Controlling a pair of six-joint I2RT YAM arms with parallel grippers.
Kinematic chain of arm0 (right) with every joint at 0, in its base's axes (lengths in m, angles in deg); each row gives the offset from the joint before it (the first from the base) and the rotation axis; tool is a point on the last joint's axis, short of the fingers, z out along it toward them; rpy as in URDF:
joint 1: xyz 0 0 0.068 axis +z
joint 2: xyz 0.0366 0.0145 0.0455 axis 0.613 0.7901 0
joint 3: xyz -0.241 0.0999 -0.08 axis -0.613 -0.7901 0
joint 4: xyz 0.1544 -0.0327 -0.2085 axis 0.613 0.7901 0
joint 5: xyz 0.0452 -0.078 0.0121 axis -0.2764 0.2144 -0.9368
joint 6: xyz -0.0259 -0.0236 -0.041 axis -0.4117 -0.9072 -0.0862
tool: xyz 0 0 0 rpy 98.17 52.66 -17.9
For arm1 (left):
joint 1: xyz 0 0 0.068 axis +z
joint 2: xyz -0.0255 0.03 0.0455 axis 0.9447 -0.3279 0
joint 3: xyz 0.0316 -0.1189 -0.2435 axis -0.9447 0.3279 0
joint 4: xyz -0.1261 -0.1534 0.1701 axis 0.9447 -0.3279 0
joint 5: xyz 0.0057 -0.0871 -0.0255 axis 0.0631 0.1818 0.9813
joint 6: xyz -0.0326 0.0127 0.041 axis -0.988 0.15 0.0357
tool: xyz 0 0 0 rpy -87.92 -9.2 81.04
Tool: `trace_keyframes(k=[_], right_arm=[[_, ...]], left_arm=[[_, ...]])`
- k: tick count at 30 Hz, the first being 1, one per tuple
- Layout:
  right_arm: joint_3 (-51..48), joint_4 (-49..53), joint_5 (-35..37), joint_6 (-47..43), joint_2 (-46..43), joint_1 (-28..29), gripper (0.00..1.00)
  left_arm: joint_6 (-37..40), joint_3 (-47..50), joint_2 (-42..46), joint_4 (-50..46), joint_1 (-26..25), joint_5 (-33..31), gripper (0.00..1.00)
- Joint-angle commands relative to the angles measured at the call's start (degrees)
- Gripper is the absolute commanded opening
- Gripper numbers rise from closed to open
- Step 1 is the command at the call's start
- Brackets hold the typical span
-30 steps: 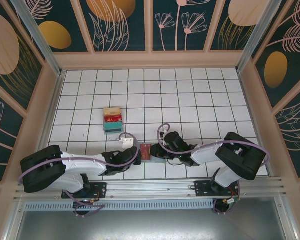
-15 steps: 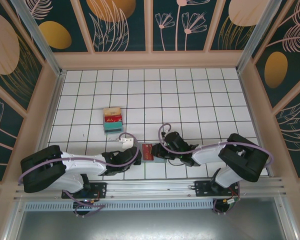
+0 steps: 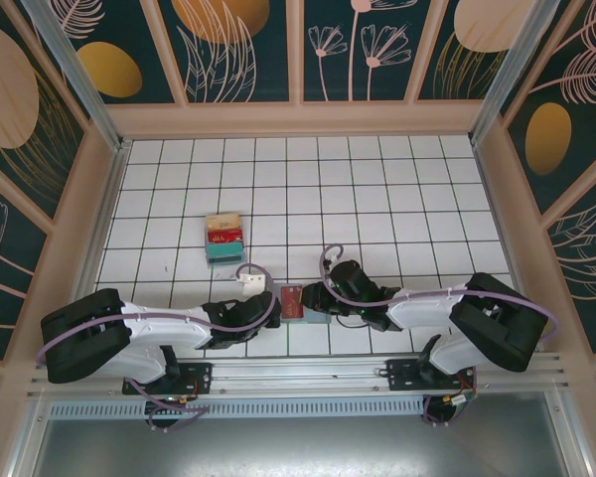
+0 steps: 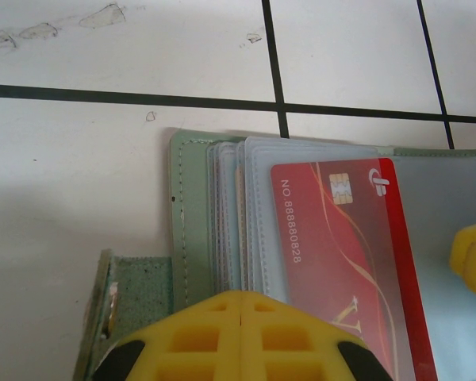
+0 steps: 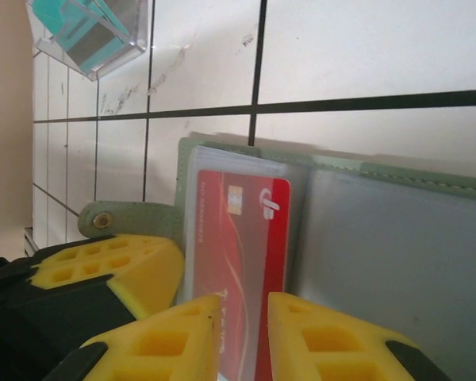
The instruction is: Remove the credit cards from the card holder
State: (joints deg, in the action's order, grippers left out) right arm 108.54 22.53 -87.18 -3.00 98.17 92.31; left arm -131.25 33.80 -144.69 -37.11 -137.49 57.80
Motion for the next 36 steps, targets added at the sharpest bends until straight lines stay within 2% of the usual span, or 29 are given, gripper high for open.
trace_keyframes(k=[1,16,25,36], right_arm=[[1.05,0.43,0.55,-1.07,1.8,0.28,0.23],[2.15,-3.64,-2.36,-0.52,6.39,0.2,0.2],[1.55,-3.81,-1.92,0.26,6.65,0.1,0.0],[-2.09,-3.57,0.52,3.62,3.21,-0.32,0.0]], left_arm=[[-0.42,0.36,-0.29,-0.56,0.26,0.36,0.02],[0.0,-0.31,-0.94,-0.83,0.19,0.74,0.0],[-0.23,-0.26,-0.93,-0.92,0.19,0.56,0.0],[-1.26,0.08,-0.62,-2.42,0.25,-0.39,0.0]])
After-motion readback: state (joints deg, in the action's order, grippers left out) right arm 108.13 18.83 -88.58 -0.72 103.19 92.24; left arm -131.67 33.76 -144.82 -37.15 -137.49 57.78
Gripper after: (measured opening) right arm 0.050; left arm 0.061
